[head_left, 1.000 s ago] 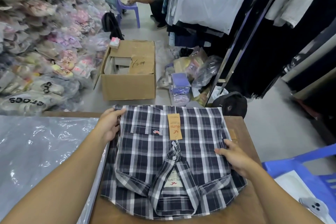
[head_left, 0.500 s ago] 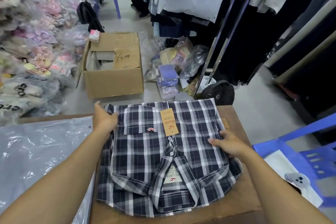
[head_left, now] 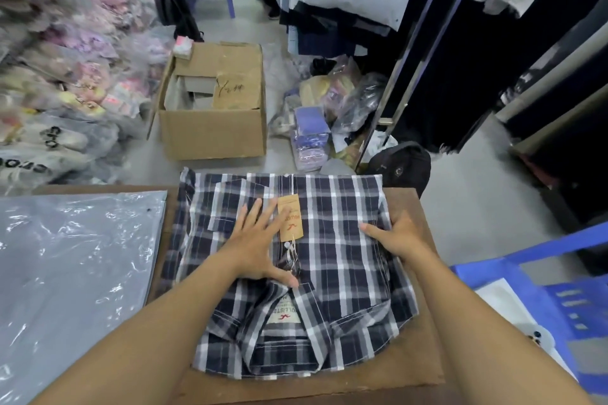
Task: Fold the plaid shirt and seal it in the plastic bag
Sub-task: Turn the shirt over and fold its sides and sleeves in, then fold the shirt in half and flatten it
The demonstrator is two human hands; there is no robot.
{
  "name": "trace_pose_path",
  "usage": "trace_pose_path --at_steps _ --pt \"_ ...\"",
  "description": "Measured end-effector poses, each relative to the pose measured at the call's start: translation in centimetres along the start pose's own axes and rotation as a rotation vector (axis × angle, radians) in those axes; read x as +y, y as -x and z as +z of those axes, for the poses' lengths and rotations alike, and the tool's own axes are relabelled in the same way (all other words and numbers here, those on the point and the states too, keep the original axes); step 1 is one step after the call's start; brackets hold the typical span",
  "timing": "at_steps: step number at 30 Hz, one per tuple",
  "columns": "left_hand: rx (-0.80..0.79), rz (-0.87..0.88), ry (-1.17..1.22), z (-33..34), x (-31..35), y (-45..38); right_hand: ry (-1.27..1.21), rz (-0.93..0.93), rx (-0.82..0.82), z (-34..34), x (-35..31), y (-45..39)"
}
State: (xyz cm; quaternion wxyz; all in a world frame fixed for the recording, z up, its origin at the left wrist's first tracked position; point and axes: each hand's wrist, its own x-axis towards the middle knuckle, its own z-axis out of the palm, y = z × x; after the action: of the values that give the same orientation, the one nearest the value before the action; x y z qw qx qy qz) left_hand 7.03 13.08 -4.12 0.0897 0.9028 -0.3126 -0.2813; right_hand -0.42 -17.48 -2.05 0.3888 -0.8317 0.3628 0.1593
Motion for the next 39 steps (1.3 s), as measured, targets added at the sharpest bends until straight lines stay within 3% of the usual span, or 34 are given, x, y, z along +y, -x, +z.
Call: trace_pose_path --at_steps 4,8,13,18,24,30,34,37,39 --pt "-0.071 -0.032 -0.031 -0.7 0.9 -0.4 -0.015 -0.047 -0.18 -1.2 0.1 0.7" --pt "-0.113 -0.012 0.092 -3.4 1.6 -0.2 -0.137 -0.029 -0.35 -3.3 0.9 1.4" --pt "-0.182 -0.045 -0.056 -1.0 4.0 0.1 -0.238 -0.093 -0.316 -5.4 0.7 1.9" --pt "-0.164 -0.079 -0.103 -0.8 4.5 -0.1 -0.308 -0.25 -0.365 -5.0 -5.8 7.1" --pt "-0.103 -0.073 -0.275 -0.1 4.1 0.6 -0.249 -0.369 -0.447 0.3 -12.5 12.0" --pt "0.032 -0.194 -0.377 -3.4 1.4 5.4 -0.23 -0.387 -0.341 7.8 -16.0 13.7" --pt "0.195 -0.178 -0.067 -3.5 -3.3 8.5 -0.333 -0.297 -0.411 12.6 -18.0 13.4" --pt "0.499 -0.161 0.361 -2.7 -6.6 9.0 -0.253 -0.299 -0.367 15.7 -18.9 13.0" --pt "0.666 -0.28 0.605 -2.8 -7.9 9.3 -0.175 -0.284 -0.321 17.4 -19.1 12.5"
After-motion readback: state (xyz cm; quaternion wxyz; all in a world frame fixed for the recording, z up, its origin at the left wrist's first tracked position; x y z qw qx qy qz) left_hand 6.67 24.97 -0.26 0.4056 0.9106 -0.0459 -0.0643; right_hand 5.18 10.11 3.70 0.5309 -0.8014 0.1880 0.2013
